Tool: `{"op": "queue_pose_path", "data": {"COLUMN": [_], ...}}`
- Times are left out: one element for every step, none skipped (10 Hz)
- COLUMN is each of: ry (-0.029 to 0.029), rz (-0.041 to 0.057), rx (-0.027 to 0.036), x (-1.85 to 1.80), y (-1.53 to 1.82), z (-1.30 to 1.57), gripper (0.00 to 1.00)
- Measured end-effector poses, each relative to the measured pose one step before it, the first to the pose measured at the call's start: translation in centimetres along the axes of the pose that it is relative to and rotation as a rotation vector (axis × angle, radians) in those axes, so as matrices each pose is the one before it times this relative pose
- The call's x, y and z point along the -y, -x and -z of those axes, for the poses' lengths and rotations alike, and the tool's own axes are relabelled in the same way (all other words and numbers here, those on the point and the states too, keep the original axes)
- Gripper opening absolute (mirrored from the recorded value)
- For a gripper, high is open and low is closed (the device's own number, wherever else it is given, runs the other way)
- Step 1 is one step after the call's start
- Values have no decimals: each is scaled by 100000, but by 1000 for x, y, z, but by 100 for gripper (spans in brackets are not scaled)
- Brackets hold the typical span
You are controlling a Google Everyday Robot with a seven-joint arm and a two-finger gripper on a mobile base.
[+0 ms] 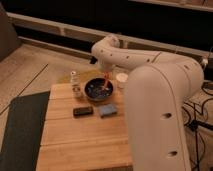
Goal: Place the pepper in the ceramic bowl
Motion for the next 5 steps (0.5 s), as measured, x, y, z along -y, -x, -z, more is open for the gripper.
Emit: {"op": "queue_pose_path", "data": {"ry": [1264, 1557, 3001, 3046, 3155], "rz": [867, 9, -760, -481, -195], "rx": [1895, 1817, 2372, 2008, 1645], "x": [-763, -483, -544, -470, -423], "y": [627, 645, 885, 718, 603], "z": [-740, -711, -885, -855, -787], "gripper": [0, 0, 0, 0, 0]}}
